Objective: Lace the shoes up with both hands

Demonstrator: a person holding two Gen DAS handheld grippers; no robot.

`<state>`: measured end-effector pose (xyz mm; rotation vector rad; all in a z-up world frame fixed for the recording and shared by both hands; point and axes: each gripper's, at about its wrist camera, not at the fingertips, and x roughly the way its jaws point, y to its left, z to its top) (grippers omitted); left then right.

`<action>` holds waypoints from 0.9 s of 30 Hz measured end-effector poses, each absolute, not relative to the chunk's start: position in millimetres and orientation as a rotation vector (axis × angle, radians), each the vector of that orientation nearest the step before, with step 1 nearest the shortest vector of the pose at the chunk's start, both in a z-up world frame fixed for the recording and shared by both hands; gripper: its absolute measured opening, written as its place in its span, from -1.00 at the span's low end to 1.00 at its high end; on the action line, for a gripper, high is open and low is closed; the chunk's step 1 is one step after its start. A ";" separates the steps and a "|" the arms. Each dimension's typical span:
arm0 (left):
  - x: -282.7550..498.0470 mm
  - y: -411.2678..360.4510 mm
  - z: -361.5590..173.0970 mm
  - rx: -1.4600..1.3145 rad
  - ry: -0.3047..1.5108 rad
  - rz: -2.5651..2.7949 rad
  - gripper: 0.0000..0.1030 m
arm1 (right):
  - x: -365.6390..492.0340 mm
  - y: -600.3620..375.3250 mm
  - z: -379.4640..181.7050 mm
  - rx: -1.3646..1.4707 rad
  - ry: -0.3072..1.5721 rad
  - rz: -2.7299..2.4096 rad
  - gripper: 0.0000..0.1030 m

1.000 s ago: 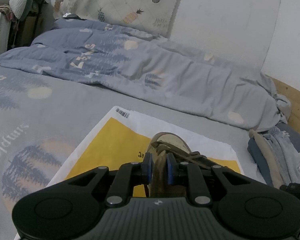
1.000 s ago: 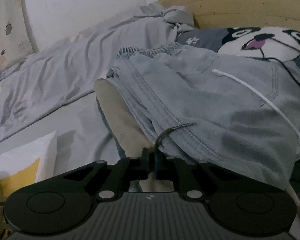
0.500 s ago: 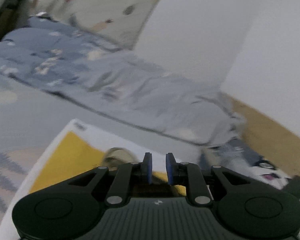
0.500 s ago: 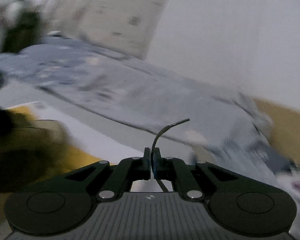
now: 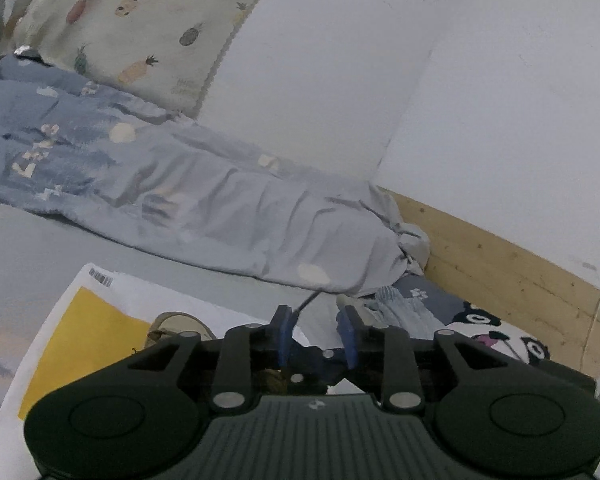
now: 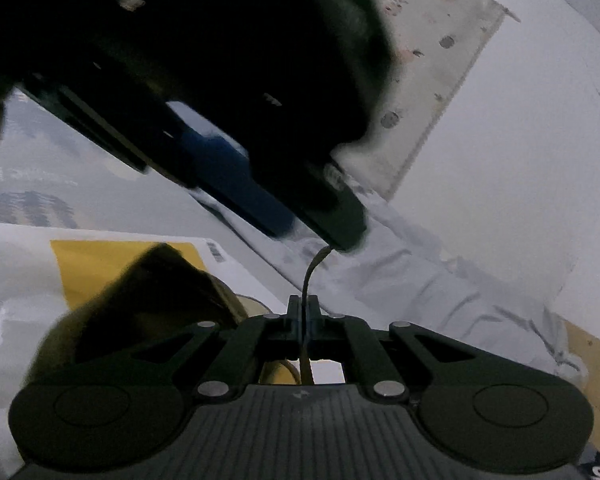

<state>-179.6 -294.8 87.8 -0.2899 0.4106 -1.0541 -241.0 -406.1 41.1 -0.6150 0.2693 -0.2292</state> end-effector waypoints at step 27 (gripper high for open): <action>-165.3 -278.5 86.9 -0.373 0.413 -0.968 -0.99 | -226.6 -383.7 19.5 -0.710 0.242 -0.187 -0.99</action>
